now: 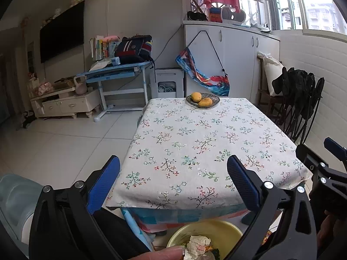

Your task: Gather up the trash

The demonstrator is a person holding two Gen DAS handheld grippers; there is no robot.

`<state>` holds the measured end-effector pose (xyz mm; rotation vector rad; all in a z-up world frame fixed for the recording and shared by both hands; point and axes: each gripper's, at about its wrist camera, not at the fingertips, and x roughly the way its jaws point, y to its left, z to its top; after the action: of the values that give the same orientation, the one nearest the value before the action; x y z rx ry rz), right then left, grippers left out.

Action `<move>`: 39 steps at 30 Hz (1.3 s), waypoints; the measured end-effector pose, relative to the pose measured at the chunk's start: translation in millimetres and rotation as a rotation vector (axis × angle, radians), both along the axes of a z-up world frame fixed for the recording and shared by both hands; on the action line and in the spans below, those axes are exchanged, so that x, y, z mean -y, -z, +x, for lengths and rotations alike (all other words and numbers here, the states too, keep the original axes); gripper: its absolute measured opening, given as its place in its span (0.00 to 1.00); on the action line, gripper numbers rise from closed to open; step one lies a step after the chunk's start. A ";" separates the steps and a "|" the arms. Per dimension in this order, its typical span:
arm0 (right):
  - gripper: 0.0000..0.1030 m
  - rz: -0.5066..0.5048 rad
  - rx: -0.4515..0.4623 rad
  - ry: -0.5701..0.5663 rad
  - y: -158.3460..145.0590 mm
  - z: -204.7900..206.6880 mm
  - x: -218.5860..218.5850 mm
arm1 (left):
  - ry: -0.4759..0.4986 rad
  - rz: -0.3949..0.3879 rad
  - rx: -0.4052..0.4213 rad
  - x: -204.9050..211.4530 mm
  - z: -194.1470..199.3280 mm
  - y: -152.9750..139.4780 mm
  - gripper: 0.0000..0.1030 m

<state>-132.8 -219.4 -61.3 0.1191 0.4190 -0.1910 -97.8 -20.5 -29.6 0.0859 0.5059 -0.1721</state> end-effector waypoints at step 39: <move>0.90 -0.005 -0.008 0.002 3.1 -0.7 -0.5 | -0.003 -0.002 0.005 -0.2 -0.7 0.8 0.93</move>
<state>-133.6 -218.9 -64.4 0.1144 0.4259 -0.1944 -98.5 -20.3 -30.4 0.0841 0.5010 -0.1696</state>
